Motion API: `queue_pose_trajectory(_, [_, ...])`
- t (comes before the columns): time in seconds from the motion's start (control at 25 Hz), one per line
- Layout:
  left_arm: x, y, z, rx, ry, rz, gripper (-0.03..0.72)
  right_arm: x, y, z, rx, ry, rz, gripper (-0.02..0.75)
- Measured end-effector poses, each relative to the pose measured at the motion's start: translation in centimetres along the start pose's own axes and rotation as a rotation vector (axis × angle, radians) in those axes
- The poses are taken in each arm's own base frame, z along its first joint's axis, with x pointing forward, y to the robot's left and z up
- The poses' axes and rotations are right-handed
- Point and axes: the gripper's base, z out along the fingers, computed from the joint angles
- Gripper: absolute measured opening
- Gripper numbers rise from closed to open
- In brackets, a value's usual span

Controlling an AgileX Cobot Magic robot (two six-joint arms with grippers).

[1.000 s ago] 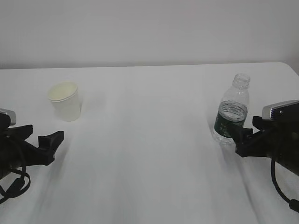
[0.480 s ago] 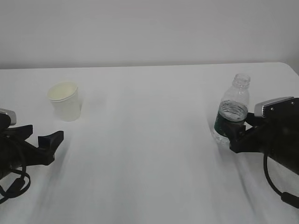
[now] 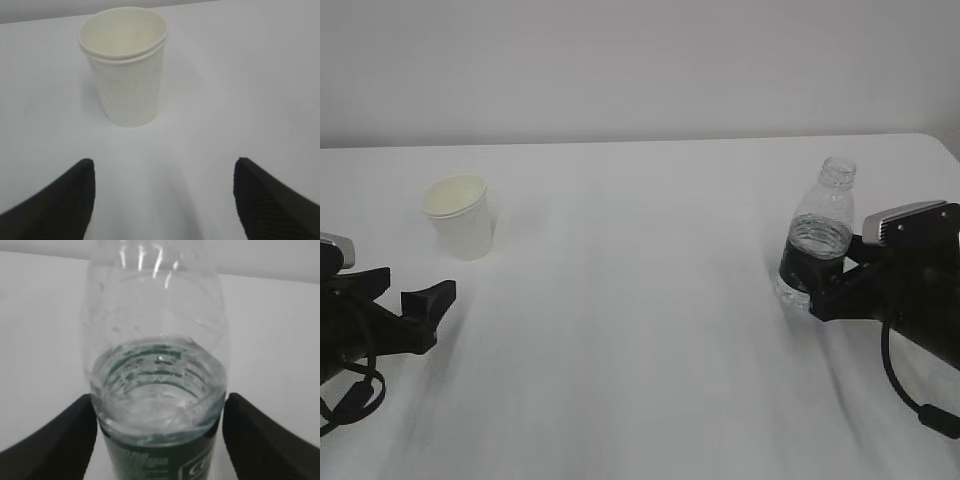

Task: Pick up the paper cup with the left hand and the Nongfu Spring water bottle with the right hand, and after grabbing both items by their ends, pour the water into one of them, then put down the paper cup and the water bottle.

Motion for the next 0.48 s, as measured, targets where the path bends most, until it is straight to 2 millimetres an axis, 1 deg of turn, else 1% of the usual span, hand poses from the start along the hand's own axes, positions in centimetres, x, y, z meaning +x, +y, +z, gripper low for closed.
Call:
queue_pose_trajectory(0.24, [0.00, 0.00, 0.00, 0.000, 0.000, 0.000, 0.615, -0.46, -0.13, 0.45, -0.002, -0.021, -0.008, 0.590])
queue_pose_trajectory(0.48, [0.00, 0.00, 0.00, 0.000, 0.000, 0.000, 0.612, -0.39, -0.08, 0.46, -0.007, -0.019, -0.009, 0.590])
